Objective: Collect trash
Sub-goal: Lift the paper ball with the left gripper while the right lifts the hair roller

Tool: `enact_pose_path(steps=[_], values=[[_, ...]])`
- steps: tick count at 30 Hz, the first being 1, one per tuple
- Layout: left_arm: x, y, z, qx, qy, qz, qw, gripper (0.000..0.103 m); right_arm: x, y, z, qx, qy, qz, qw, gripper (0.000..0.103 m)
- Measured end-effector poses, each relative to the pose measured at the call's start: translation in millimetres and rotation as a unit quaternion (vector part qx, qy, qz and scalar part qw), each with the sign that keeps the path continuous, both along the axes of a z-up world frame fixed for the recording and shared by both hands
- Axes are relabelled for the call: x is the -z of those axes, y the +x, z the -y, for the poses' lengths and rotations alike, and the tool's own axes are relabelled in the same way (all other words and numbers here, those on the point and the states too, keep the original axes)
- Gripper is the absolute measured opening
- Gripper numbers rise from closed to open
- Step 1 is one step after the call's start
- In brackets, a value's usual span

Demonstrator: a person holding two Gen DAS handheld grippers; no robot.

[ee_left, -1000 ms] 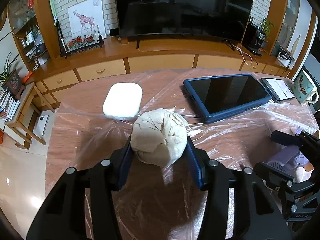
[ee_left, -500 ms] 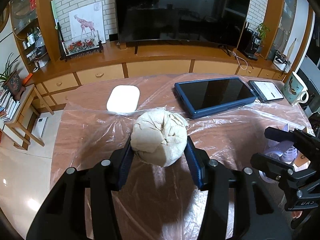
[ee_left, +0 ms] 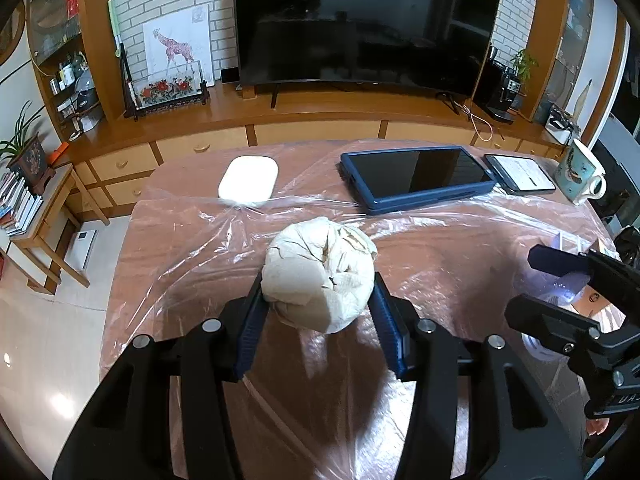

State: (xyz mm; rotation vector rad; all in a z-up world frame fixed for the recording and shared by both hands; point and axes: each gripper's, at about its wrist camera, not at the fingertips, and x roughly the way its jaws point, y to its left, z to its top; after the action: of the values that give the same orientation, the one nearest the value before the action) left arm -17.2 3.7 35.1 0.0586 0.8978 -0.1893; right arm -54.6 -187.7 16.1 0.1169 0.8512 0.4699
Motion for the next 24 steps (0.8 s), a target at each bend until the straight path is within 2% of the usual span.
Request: enact_pose_path(steps=[15,24], values=[[-17.6,-52.4,13.8,0.022,-0.004,0.014,0.9997,0.051,-16.0,-51.5,11.7,-0.010,0.005,0.014,1.000,0.075],[-27.6,-95.7,30.9,0.039,-0.005,0.025,0.9989,0.051,-27.3,-92.9,34.2,-0.002,0.007,0.027,1.000,0.075]])
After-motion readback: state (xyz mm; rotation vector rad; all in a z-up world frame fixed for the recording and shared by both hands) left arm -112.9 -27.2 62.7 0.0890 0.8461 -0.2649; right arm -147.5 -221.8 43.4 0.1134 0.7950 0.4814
